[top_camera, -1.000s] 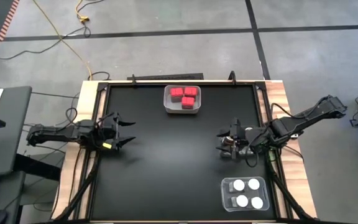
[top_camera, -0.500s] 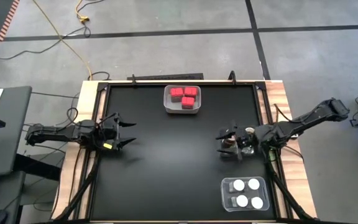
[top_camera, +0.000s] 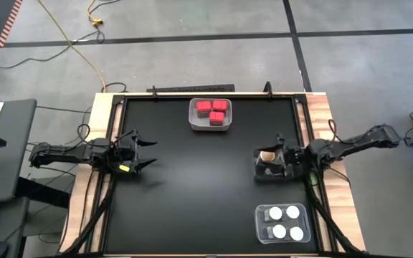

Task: Sort spices by type
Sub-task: Return to Home Position

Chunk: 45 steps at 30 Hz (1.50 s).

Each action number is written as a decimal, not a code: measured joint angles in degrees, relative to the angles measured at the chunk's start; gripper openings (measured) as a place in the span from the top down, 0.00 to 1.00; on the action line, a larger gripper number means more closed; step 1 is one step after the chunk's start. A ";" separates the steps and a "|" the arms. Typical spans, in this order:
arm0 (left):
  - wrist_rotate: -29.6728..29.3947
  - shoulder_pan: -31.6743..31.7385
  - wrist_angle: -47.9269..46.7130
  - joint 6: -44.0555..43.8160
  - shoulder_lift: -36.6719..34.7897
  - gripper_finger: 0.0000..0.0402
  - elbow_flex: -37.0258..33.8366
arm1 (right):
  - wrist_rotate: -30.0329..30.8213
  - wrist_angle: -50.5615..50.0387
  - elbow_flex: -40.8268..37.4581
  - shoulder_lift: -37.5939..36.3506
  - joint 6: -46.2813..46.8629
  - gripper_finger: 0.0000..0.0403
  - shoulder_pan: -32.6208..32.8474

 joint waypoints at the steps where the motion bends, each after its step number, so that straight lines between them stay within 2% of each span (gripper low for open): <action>1: -0.04 0.00 -0.01 0.00 0.00 0.19 0.00 | 0.72 -2.10 0.00 -1.56 0.04 0.28 0.60; 4: -0.11 0.00 0.03 0.01 0.00 0.19 -0.02 | 3.47 -8.38 -0.02 -6.63 0.89 0.28 2.35; 8: -0.17 0.00 0.06 0.00 0.00 0.19 -0.02 | 6.14 -9.86 -0.02 -13.16 -2.90 0.28 3.44; 12: -0.20 0.00 0.08 0.00 0.00 0.19 -0.02 | 4.69 -10.43 -0.03 -18.16 -7.61 0.28 1.89; 16: -0.22 0.00 0.10 0.00 0.00 0.19 -0.02 | 2.13 -14.29 -0.02 -21.30 -8.09 0.28 -0.32; 27: -0.24 0.00 0.12 0.02 0.00 0.19 -0.04 | -2.75 -21.76 -0.11 -21.37 -5.74 0.28 -3.82; 31: -0.24 -0.01 0.12 0.02 0.00 0.19 -0.04 | -3.30 -16.33 -4.57 -21.33 -5.44 0.28 -5.06; 36: -0.26 -0.02 0.14 0.02 0.00 0.19 -0.04 | -6.50 -17.31 -4.50 -21.37 -7.08 0.28 -6.42; 45: -0.26 -0.02 0.08 0.02 0.00 0.19 -0.04 | -6.68 -17.47 -4.55 -21.33 -11.84 0.28 -8.73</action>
